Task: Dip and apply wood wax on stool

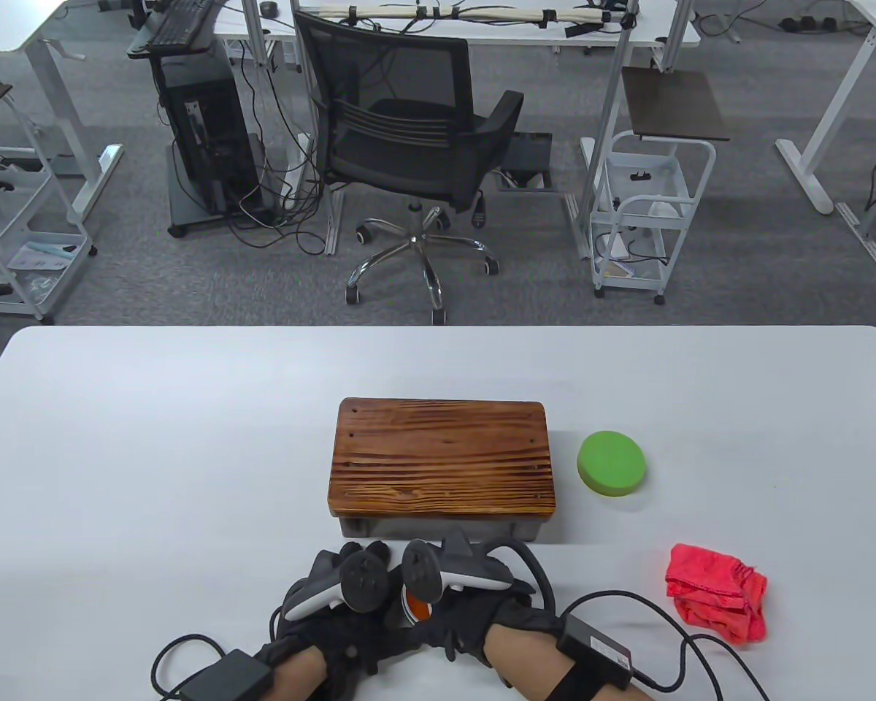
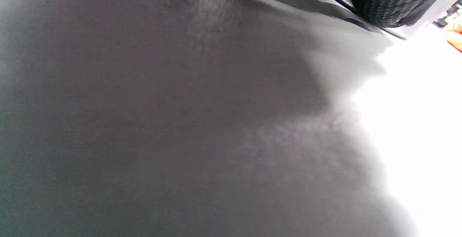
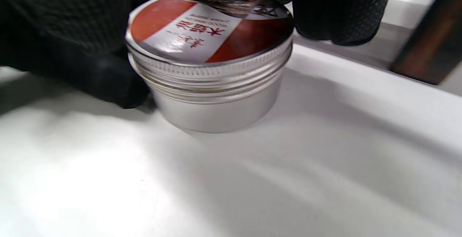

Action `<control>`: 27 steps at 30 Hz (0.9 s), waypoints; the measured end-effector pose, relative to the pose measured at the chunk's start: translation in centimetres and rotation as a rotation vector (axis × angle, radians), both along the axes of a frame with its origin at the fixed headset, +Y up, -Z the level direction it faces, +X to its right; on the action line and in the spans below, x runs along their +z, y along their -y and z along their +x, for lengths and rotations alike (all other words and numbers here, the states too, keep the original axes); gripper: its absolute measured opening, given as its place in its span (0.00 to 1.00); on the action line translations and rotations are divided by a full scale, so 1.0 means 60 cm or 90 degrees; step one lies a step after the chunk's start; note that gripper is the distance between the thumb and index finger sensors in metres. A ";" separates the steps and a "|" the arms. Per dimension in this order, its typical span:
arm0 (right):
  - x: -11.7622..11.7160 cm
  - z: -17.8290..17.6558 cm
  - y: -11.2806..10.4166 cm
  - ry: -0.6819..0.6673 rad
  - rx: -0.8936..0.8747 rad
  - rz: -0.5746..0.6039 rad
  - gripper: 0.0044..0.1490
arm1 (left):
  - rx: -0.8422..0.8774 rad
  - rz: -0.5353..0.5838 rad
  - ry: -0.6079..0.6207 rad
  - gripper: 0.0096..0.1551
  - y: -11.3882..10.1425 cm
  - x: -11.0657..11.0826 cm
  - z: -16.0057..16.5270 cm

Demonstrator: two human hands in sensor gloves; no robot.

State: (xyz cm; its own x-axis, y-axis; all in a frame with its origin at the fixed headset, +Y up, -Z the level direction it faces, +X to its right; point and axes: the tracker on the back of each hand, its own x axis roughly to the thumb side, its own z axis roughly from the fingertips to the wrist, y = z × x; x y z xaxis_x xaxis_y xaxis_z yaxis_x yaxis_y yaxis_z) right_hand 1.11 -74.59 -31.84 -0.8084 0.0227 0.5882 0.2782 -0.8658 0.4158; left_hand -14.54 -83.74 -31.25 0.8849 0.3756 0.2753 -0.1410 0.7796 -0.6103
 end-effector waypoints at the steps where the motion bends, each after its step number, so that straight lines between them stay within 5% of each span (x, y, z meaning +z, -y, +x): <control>1: -0.003 0.000 0.000 -0.033 0.000 -0.011 0.51 | 0.000 0.000 0.000 0.45 0.000 0.000 0.000; 7: -0.016 -0.004 0.002 -0.153 0.032 0.000 0.46 | 0.000 0.000 0.000 0.45 0.000 0.000 0.000; 12: -0.017 -0.007 0.003 -0.151 0.030 -0.002 0.43 | -0.001 -0.001 -0.001 0.45 0.000 0.000 -0.001; 27: 0.017 -0.010 0.023 0.019 0.041 0.097 0.47 | -0.002 -0.002 -0.002 0.44 0.000 0.000 0.000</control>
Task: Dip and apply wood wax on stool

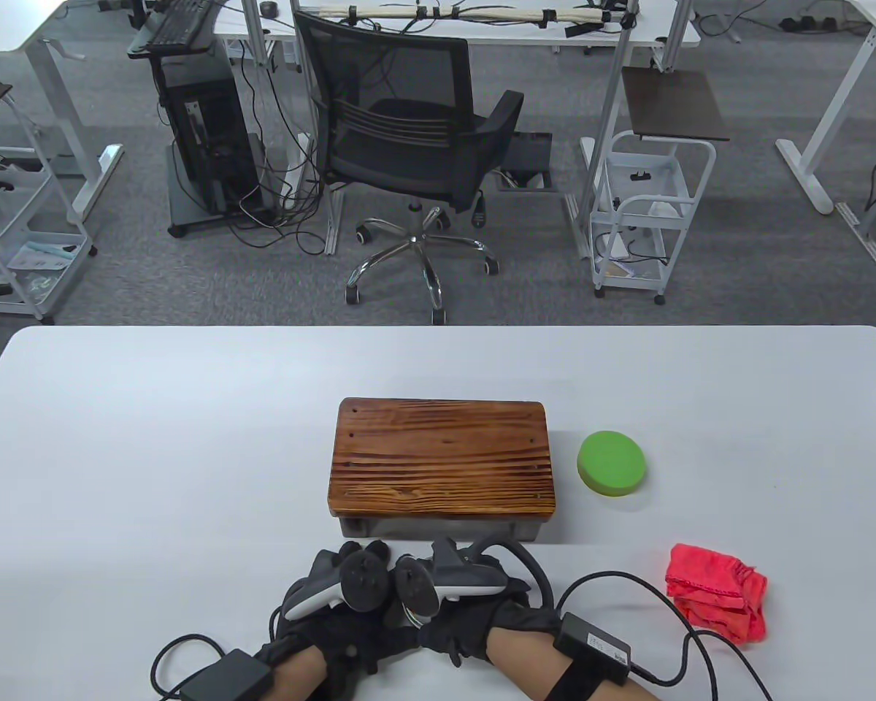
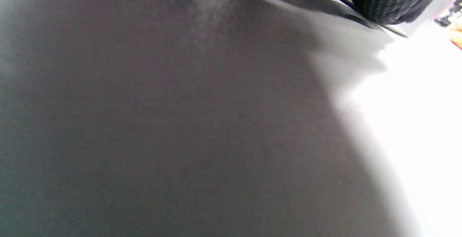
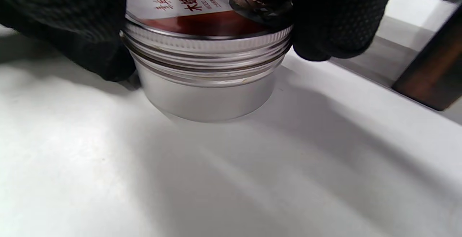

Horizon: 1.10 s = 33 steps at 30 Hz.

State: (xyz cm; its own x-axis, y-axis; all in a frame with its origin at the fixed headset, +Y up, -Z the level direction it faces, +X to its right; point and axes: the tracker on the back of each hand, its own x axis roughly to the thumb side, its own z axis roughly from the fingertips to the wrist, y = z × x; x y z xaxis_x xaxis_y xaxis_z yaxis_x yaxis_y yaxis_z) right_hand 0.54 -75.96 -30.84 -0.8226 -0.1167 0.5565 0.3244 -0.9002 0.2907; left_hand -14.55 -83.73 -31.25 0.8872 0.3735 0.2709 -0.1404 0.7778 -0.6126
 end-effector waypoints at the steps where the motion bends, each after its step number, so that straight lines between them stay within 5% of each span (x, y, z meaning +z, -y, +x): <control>1: 0.002 -0.001 0.001 0.017 -0.002 0.004 0.48 | 0.000 0.000 0.000 0.45 0.000 0.000 0.000; 13: -0.014 0.017 -0.022 0.068 -0.031 0.016 0.49 | -0.002 -0.002 0.001 0.45 0.000 0.000 0.000; 20: -0.027 0.029 -0.027 -0.022 -0.033 -0.060 0.52 | -0.003 -0.003 0.002 0.45 -0.001 0.000 -0.001; 25: -0.038 0.017 -0.019 -0.141 -0.031 -0.113 0.46 | -0.003 -0.003 0.002 0.45 -0.001 0.000 -0.001; 33: -0.043 0.008 -0.017 -0.147 -0.011 -0.104 0.41 | -0.003 -0.003 0.002 0.45 0.000 -0.001 -0.001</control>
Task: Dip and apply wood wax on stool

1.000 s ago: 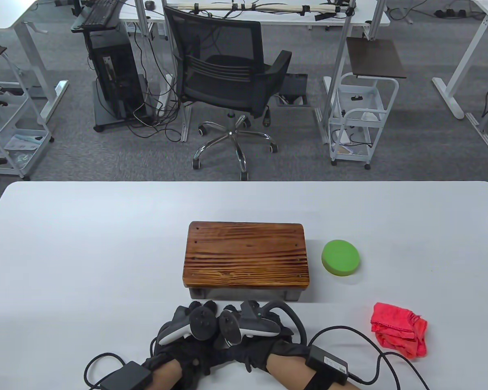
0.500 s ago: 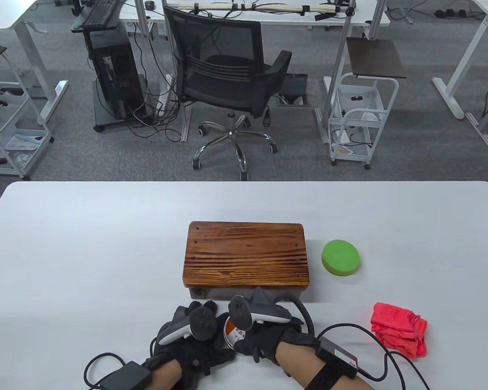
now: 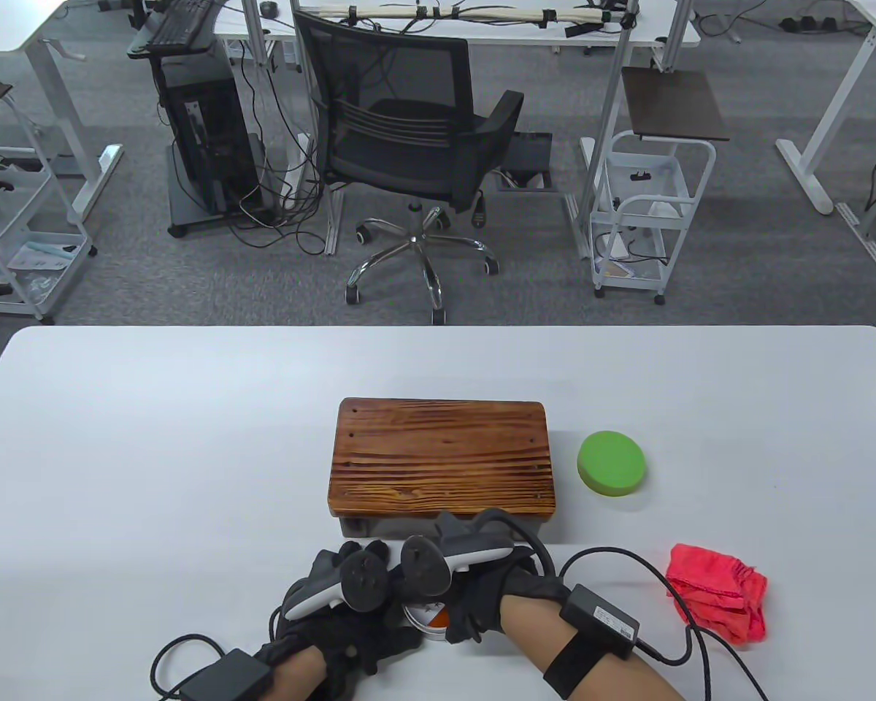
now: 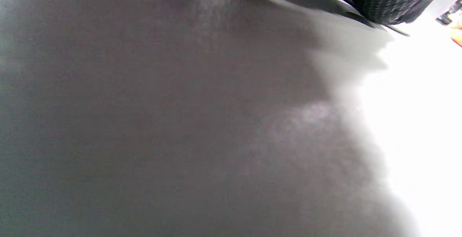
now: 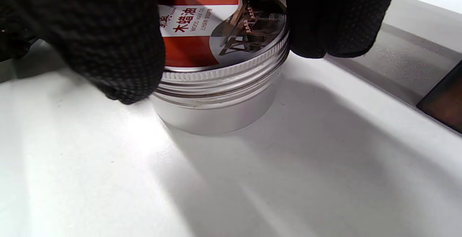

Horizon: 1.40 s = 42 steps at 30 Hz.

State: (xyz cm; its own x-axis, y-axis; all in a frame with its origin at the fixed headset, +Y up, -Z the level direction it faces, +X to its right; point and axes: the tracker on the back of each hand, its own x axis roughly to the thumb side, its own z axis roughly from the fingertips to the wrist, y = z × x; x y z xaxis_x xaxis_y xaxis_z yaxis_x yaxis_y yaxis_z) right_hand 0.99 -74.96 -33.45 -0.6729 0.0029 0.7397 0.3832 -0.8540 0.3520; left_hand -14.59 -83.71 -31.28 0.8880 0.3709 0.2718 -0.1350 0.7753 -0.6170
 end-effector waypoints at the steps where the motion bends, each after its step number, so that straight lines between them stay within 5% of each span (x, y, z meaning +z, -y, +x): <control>1: 0.002 0.001 0.000 0.005 -0.002 0.002 0.42 | 0.000 0.000 0.000 0.45 0.000 0.000 0.000; 14: 0.047 -0.002 0.019 0.164 -0.006 0.131 0.46 | 0.000 0.000 -0.001 0.47 0.000 0.000 0.000; 22: 0.044 -0.004 0.018 0.229 -0.023 0.124 0.47 | 0.000 0.000 -0.003 0.47 0.000 0.000 -0.001; 27: 0.031 0.013 -0.004 0.171 -0.040 0.070 0.51 | 0.000 0.000 -0.003 0.46 0.000 0.000 -0.001; 34: 0.018 0.012 -0.008 -0.018 0.014 0.031 0.48 | 0.000 0.000 -0.003 0.46 0.000 0.000 -0.001; 42: 0.009 -0.005 -0.001 -0.044 0.037 0.026 0.42 | 0.000 0.000 -0.004 0.46 0.000 -0.001 -0.002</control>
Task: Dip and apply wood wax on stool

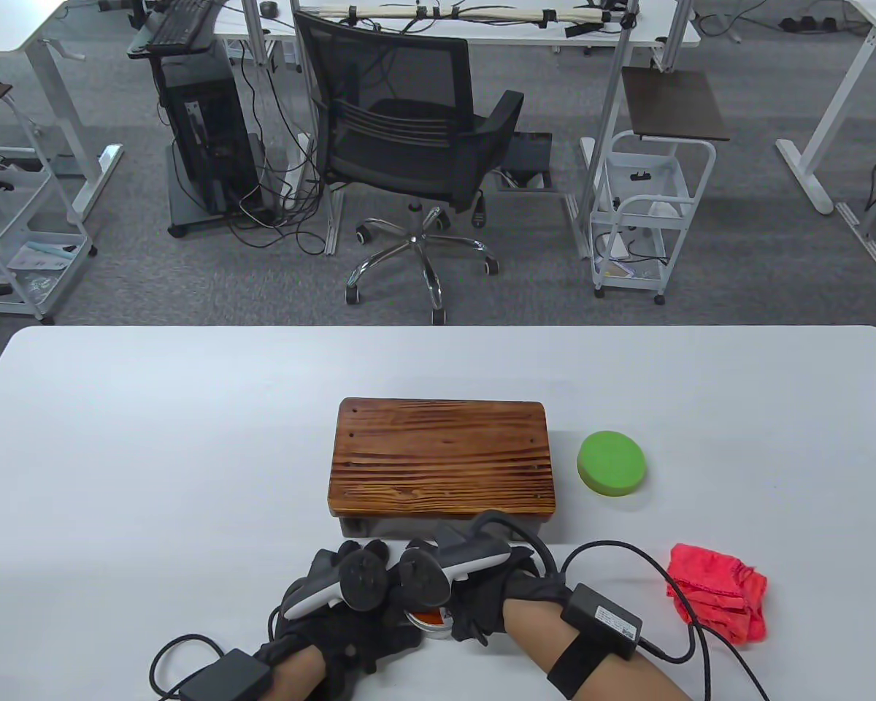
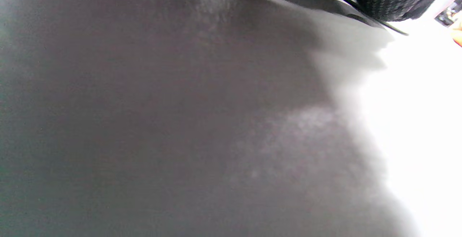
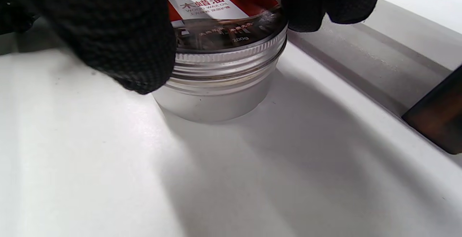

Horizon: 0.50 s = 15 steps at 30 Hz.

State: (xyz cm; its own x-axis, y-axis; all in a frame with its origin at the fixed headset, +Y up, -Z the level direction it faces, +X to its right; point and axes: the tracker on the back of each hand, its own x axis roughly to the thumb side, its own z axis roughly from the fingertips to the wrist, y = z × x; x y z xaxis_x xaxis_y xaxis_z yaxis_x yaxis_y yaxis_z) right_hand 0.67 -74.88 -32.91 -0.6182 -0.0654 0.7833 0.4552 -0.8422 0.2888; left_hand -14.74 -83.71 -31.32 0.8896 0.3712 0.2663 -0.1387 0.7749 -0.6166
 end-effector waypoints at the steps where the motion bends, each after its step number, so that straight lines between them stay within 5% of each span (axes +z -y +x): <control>1: 0.000 -0.001 0.000 0.001 0.001 0.000 0.42 | 0.000 0.000 0.000 0.46 0.000 0.000 0.000; 15: 0.012 0.003 0.008 0.051 -0.009 0.043 0.42 | 0.003 -0.002 -0.001 0.47 0.000 0.000 0.000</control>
